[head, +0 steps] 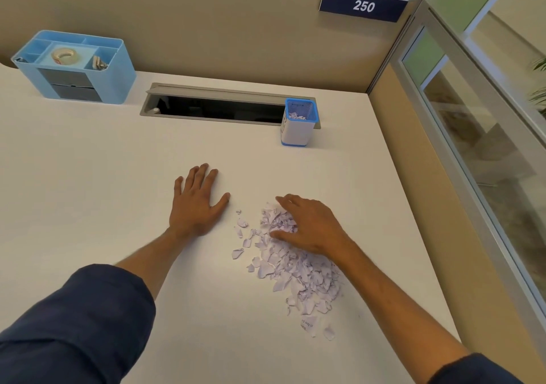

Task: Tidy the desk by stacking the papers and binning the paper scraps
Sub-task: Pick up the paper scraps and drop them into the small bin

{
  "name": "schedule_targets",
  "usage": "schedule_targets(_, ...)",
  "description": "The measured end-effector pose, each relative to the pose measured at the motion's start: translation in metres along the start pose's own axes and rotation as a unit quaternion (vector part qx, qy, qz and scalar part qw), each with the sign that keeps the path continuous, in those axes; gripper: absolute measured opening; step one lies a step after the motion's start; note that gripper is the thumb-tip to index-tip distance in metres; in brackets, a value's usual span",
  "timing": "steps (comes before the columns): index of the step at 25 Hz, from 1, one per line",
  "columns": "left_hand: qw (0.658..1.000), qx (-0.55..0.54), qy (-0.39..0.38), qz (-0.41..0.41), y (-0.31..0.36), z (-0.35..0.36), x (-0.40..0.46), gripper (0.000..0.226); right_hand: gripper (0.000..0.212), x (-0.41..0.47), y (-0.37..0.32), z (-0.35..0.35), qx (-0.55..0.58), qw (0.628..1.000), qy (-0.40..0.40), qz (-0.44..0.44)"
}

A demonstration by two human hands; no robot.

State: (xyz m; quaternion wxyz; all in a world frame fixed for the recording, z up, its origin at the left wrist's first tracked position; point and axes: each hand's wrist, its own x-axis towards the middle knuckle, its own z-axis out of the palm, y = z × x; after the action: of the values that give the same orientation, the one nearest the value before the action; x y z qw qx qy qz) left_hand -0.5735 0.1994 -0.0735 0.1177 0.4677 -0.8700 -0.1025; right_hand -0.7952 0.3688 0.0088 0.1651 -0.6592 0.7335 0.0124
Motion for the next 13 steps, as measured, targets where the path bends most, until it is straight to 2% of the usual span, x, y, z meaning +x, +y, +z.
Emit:
schedule_targets(2, 1.0, 0.0, -0.001, 0.0, 0.0, 0.0, 0.0, 0.071, 0.087, 0.004, -0.003, -0.004, -0.039, 0.999, -0.034, 0.001)
schedule_targets(4, 1.0, 0.0, 0.0, 0.001, 0.0, 0.0, 0.0, 0.071, 0.08, 0.009, -0.013, -0.004, -0.067, 0.996, -0.041, -0.029)
schedule_targets(10, 1.0, 0.0, -0.001, 0.002, 0.0, -0.001, 0.0, 0.071, 0.026, 0.019, -0.041, -0.003, -0.131, 0.987, -0.02, -0.092)
schedule_targets(13, 1.0, -0.002, -0.002, 0.002, 0.001, -0.001, 0.0, 0.072, 0.014, 0.022, -0.041, 0.004, -0.14, 0.985, -0.009, -0.103)
